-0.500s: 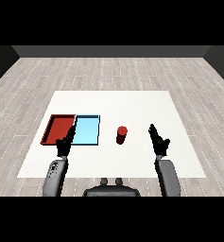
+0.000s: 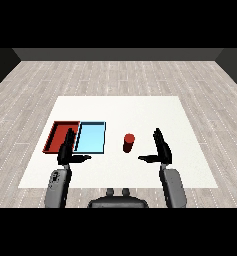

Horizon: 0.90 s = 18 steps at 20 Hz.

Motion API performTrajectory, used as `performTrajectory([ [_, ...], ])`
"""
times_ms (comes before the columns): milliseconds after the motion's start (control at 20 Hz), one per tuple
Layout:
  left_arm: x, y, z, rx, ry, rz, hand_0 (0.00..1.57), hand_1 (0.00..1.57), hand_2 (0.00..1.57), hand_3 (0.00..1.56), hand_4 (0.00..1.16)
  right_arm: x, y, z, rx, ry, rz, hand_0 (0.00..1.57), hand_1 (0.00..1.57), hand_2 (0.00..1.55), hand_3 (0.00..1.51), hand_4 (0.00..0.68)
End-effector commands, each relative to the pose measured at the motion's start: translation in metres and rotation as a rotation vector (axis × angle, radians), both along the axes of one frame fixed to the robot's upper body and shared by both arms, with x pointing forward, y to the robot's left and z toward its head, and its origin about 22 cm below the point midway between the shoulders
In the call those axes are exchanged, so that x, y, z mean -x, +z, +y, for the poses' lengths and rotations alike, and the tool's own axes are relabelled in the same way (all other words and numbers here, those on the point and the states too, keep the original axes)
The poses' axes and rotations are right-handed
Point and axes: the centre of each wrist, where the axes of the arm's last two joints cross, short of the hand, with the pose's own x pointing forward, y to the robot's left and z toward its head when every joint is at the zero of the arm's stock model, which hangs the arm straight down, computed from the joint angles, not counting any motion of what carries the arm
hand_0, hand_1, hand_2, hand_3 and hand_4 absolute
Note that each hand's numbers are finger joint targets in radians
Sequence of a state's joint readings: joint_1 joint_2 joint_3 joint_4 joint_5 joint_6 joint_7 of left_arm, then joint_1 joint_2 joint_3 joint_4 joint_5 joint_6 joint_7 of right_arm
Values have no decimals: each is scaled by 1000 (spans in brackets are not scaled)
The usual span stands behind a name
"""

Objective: Pick the red can and put it in the red box

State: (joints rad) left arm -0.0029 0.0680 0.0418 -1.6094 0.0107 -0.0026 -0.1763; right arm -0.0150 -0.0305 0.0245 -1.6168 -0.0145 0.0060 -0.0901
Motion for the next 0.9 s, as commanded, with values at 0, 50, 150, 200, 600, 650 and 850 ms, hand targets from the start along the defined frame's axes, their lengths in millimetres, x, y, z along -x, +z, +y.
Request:
performTrajectory([
  [0, 3, 1, 1, 14, 1, -170, 0, 0, 0, 0, 0, -1, -12, -9, -69, 32, -119, 0, 0, 0, 0, 0],
  [50, 18, -5, -2, 18, 9, -179, 0, 0, 0, 0, 0, -10, -5, 22, -73, 54, -107, 0, 0, 0, 0, 0],
  [150, 12, -3, 3, 41, 11, -172, 0, 0, 0, 0, 0, -2, -6, 8, -60, 55, -123, 0, 0, 0, 0, 0],
  [200, 17, -14, 12, 39, -4, -164, 0, 0, 0, 0, 0, 19, 4, 17, -50, 68, -126, 0, 0, 0, 0, 0],
  [600, 20, -12, 7, 28, -1, -199, 0, 0, 0, 0, 0, 7, -14, -6, -42, 44, -118, 0, 0, 0, 0, 0],
  [650, 9, -4, -23, 43, 4, -188, 0, 0, 0, 0, 0, 13, -16, -8, -68, 41, -139, 0, 0, 0, 0, 0],
  [850, 10, -4, 2, 42, -12, -170, 0, 0, 0, 0, 0, 6, -20, -10, -54, 18, -113, 0, 0, 0, 0, 0],
])
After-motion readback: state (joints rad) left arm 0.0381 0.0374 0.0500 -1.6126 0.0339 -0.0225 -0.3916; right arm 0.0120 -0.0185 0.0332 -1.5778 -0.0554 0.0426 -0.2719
